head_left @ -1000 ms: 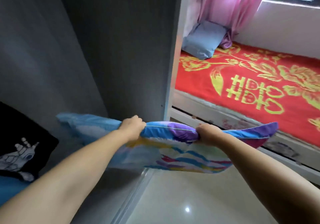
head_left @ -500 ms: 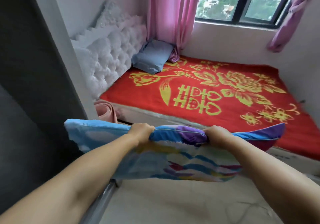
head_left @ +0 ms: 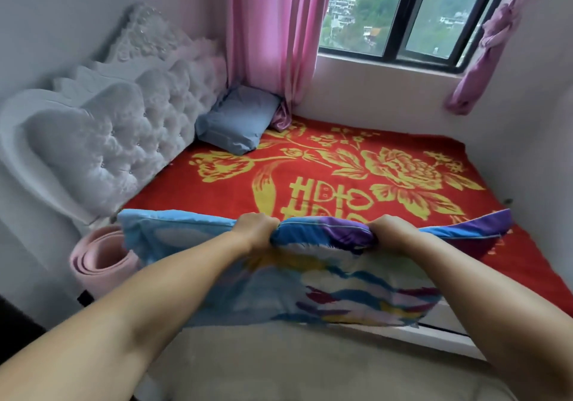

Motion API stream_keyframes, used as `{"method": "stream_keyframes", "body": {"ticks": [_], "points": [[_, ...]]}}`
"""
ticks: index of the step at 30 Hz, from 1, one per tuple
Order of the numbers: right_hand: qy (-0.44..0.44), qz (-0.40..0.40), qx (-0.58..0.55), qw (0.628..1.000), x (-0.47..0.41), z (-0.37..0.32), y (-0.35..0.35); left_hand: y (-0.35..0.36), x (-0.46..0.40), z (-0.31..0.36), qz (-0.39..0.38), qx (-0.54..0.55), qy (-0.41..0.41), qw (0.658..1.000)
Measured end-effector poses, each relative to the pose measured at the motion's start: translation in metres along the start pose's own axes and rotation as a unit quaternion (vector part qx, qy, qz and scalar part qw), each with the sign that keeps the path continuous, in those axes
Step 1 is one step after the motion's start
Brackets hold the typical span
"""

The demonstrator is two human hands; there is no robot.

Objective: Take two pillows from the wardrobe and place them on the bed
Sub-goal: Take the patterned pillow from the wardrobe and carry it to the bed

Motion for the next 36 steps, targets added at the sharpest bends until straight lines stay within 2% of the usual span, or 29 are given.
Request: {"method": "stream_keyframes", "body": {"ticks": [10, 21, 30, 36], "points": [[-0.033, 0.056, 0.033, 0.997, -0.177, -0.007, -0.098, -0.048, -0.148, -0.116, 0.079, -0.008, -0.029, 0.996], [-0.153, 0.049, 0.205, 0.966, -0.439, -0.047, -0.187, -0.021, -0.303, -0.253, 0.051, 0.032, -0.174, 0.983], [-0.289, 0.011, 0.297, 0.91, -0.604, -0.154, -0.225, 0.03, -0.348, -0.364, 0.02, 0.109, -0.333, 0.936], [-0.276, -0.043, 0.327, 0.903, -0.695, -0.238, -0.235, 0.063, -0.367, -0.449, 0.01, 0.191, -0.378, 0.906]]}}
Point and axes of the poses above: each hand's wrist, its own x-axis away from the middle knuckle, its own y-axis out of the palm, z = x × y, the point moved 6 cm from there along -x, towards the middle knuckle, and after that the axes turned 5 degrees about -x, right-handed, at the moved point
